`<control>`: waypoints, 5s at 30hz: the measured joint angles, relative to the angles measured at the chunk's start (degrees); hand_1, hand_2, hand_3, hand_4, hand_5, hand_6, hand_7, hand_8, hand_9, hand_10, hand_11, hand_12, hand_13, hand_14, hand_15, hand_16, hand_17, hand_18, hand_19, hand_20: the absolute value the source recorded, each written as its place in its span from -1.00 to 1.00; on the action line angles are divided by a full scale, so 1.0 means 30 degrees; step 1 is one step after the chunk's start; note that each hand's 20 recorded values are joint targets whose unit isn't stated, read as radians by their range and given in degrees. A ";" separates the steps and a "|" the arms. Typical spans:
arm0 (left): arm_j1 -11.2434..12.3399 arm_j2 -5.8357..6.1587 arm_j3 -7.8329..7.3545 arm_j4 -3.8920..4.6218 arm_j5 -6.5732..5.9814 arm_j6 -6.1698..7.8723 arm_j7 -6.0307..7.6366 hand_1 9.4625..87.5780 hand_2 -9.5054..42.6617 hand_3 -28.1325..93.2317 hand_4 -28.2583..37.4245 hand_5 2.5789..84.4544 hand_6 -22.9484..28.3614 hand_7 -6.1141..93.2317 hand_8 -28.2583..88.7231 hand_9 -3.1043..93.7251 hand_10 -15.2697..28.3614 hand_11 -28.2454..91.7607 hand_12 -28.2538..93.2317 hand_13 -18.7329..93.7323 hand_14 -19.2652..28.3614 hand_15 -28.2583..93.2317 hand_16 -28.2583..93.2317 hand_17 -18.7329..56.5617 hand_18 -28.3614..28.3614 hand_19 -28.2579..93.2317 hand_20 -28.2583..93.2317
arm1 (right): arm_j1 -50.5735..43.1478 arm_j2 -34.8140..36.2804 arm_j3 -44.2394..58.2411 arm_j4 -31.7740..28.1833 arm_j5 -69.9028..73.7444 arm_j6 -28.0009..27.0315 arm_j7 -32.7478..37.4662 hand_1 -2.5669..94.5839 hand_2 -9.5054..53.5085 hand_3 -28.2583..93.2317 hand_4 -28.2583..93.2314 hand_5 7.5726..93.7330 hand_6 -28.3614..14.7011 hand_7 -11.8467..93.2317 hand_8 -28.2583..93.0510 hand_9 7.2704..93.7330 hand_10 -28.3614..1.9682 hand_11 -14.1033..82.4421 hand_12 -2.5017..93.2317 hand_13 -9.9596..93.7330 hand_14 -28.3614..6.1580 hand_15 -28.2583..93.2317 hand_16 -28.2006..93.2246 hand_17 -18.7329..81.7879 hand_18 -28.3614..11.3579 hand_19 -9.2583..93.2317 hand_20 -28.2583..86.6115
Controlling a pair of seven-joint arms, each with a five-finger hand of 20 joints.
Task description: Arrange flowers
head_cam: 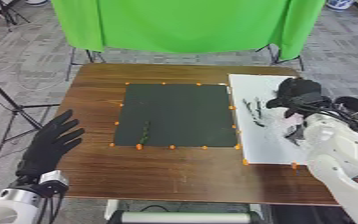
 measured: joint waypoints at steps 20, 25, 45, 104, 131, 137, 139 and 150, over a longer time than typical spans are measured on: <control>0.0220 -0.0016 -0.0350 -0.0050 0.0030 0.0001 -0.0021 -0.58 -0.81 0.60 -0.88 -0.42 -0.01 -0.46 -0.70 -0.44 0.23 -0.21 -0.27 -0.29 0.50 -0.04 -0.53 -0.76 0.81 0.17 -0.40 | -0.7824 0.0564 0.6891 -0.1821 0.2020 -0.4286 0.3273 -0.61 -1.00 0.73 -1.00 0.31 0.20 -0.09 -0.74 0.28 -0.06 0.57 -0.04 0.33 -0.12 0.81 0.04 -0.05 -0.69 0.86 0.30; 0.0268 -0.0087 -0.0358 -0.0077 0.0030 0.0005 -0.0030 -0.59 -0.81 0.60 -0.88 -0.42 0.00 -0.46 -0.70 -0.44 0.24 -0.21 -0.27 -0.30 0.50 -0.04 -0.53 -0.76 0.81 0.17 -0.40 | -0.7695 0.0315 0.6503 -0.1572 0.2533 -0.4283 0.3199 -0.58 -1.00 0.74 -1.00 0.33 0.21 -0.09 -0.74 0.30 -0.05 0.58 -0.05 0.34 -0.11 0.81 0.04 -0.05 -0.69 0.86 0.30; 0.0331 -0.0229 -0.0366 -0.0129 0.0015 0.0119 -0.0033 -0.58 -0.79 0.60 -0.88 -0.41 -0.01 -0.46 -0.70 -0.44 0.24 -0.21 -0.27 -0.29 0.50 -0.04 -0.53 -0.76 0.81 0.17 -0.40 | -0.6839 0.0237 0.4513 -0.0137 0.2180 -0.2680 0.3198 -0.10 -1.00 0.79 -0.99 0.54 0.34 0.13 -0.29 0.56 0.15 0.69 0.04 0.53 0.01 0.87 0.07 0.07 -0.71 0.98 0.27; -0.0027 -0.0746 -0.0263 -0.0065 0.0291 -0.0024 -0.0883 -0.58 -0.78 0.61 -0.88 -0.41 0.00 -0.46 -0.70 -0.44 0.24 -0.21 -0.27 -0.29 0.50 -0.04 -0.53 -0.76 0.81 0.17 -0.40 | 0.5748 -0.7629 -0.8275 0.2413 0.4450 0.0488 0.1911 -0.14 -1.00 0.85 -0.83 0.67 0.45 0.17 -0.16 0.77 0.36 0.72 0.13 0.72 0.15 0.90 0.10 0.30 -0.73 1.00 0.48; -0.1252 -0.0749 0.0364 0.0450 0.0685 -0.0715 -0.1782 -0.58 -0.78 0.61 -0.88 -0.42 -0.01 -0.46 -0.70 -0.44 0.24 -0.21 -0.27 -0.29 0.50 -0.04 -0.53 -0.76 0.81 0.17 -0.40 | 0.5664 -1.1691 -1.0084 0.4975 0.2373 0.0322 0.2932 -0.18 -0.98 0.85 -0.83 0.75 0.51 0.09 -0.17 0.83 0.41 0.67 0.11 0.77 0.19 0.88 0.11 0.37 -0.72 1.00 0.50; -0.1409 -0.0770 0.0411 0.0480 0.0769 -0.0831 -0.1978 -0.58 -0.78 0.61 -0.88 -0.42 -0.01 -0.46 -0.70 -0.44 0.24 -0.21 -0.27 -0.29 0.49 -0.04 -0.53 -0.76 0.81 0.17 -0.40 | 0.5291 -1.2152 -0.9997 0.5107 0.1566 0.0335 0.3163 -0.23 -0.89 0.86 -0.82 0.80 0.50 0.03 -0.19 0.87 0.44 0.63 0.07 0.82 0.26 0.84 0.10 0.42 -0.68 1.00 0.50; -0.1416 -0.0776 0.0416 0.0480 0.0785 -0.0855 -0.2019 -0.58 -0.78 0.61 -0.88 -0.42 -0.01 -0.46 -0.70 -0.44 0.24 -0.21 -0.27 -0.29 0.49 -0.04 -0.53 -0.76 0.81 0.17 -0.40 | 0.5259 -1.2265 -1.0013 0.5203 0.1488 0.0396 0.3199 -0.24 -0.88 0.86 -0.82 0.81 0.49 0.02 -0.19 0.88 0.45 0.62 0.07 0.82 0.26 0.84 0.10 0.43 -0.69 1.00 0.50; -0.1635 -0.0775 0.0589 0.0537 0.0800 -0.0862 -0.2038 -0.58 -0.78 0.61 -0.88 -0.41 -0.01 -0.46 -0.70 -0.44 0.24 -0.21 -0.27 -0.30 0.50 -0.04 -0.53 -0.76 0.81 0.17 -0.40 | 0.5209 -1.2615 -1.0103 0.5822 0.1268 0.0950 0.3156 -0.31 -0.86 0.86 -0.84 0.79 0.42 -0.01 -0.24 0.84 0.41 0.60 0.09 0.79 0.24 0.83 0.13 0.39 -0.70 1.00 0.49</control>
